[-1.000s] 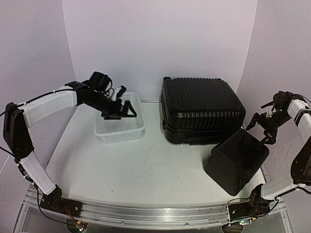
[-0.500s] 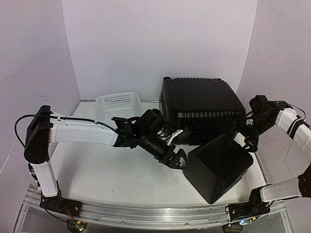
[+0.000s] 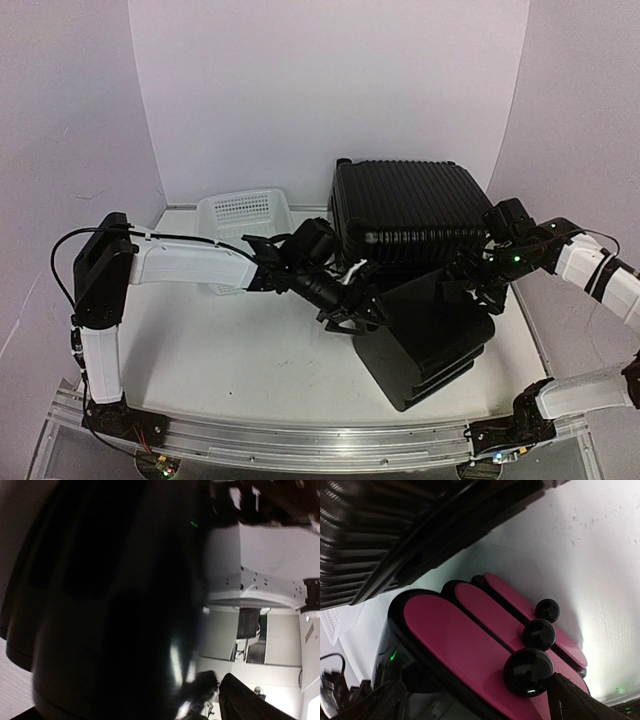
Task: Open, take out, and arrange the luggage
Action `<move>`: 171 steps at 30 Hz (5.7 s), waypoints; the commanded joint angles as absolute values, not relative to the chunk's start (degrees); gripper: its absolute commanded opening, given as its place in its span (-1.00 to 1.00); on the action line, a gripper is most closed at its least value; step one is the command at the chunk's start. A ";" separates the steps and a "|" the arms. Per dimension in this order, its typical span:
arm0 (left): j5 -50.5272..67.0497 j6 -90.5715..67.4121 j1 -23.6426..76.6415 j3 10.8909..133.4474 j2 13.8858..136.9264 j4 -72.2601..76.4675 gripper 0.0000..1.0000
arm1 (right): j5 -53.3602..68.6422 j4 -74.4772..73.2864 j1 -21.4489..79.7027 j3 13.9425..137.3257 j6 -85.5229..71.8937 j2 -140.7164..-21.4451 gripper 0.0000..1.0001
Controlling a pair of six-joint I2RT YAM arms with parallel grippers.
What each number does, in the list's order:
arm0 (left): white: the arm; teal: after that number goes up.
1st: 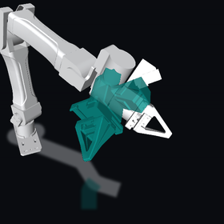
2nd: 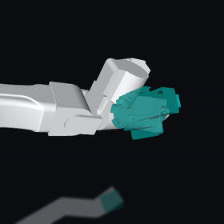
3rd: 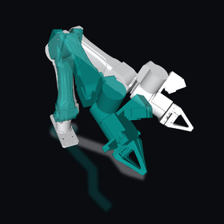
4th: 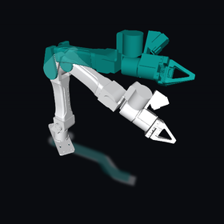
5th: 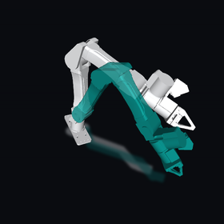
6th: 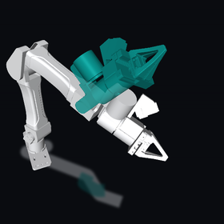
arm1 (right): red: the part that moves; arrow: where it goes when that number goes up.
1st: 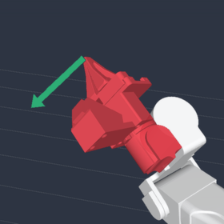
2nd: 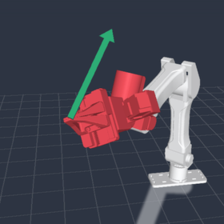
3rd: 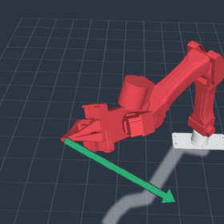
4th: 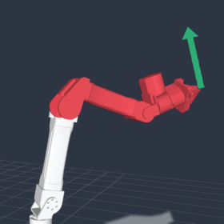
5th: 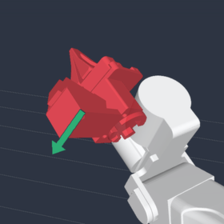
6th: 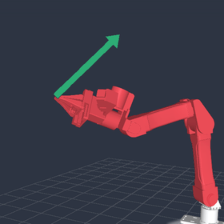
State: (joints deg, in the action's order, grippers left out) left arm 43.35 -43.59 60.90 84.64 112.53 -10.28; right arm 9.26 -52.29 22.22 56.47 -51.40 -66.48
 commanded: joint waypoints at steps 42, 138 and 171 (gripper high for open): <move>-18.96 -19.59 24.11 79.83 81.13 -58.59 0.99 | 27.66 -14.06 66.72 109.84 -57.35 -128.96 0.96; 13.45 -18.85 53.44 85.24 88.72 -38.21 0.98 | 13.45 -28.84 7.03 42.04 -38.95 -77.11 -0.59; 13.31 -12.48 53.36 72.31 82.07 -18.16 0.99 | -6.93 -4.21 19.37 44.82 -90.46 -89.04 0.48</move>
State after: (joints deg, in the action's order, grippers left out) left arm 12.05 -13.50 53.34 72.88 85.10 -21.89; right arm -0.23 -5.89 17.82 41.54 -89.12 -87.37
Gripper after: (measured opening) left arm 0.990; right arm 0.739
